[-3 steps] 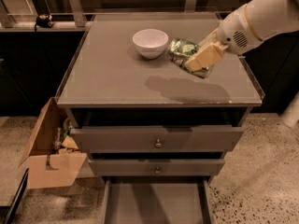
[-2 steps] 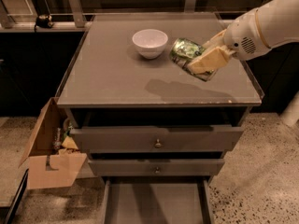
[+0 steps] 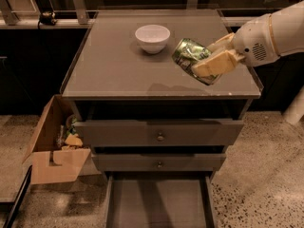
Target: Place green can into bottom drawer
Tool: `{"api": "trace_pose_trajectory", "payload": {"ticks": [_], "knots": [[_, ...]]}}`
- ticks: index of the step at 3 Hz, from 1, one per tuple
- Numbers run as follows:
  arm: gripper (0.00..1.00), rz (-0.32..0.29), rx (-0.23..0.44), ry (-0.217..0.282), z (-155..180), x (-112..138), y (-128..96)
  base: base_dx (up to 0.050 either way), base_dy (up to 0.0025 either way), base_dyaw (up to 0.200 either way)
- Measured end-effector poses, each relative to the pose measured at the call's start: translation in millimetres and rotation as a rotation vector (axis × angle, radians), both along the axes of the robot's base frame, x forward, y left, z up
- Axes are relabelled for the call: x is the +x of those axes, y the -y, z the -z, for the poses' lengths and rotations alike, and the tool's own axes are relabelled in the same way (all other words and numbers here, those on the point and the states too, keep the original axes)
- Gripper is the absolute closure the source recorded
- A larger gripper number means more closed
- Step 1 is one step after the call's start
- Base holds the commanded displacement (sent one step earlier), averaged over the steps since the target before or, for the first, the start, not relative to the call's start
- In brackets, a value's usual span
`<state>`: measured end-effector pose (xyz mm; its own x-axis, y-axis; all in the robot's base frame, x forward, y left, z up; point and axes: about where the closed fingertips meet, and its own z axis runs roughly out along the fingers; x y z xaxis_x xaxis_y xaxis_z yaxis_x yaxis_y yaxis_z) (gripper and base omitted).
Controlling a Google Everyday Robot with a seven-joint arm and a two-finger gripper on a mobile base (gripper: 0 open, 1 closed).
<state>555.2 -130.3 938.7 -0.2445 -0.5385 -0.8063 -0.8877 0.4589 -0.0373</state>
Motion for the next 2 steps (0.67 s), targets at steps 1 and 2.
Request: {"api": "trace_pose_trajectory", "payload": {"ticks": [1,2], "knots": [[1.0,0.0,0.0,0.0,0.0,0.0,0.0,-0.05,-0.00002,0.0],[1.0,0.0,0.0,0.0,0.0,0.0,0.0,0.0,0.0,0.0]]}}
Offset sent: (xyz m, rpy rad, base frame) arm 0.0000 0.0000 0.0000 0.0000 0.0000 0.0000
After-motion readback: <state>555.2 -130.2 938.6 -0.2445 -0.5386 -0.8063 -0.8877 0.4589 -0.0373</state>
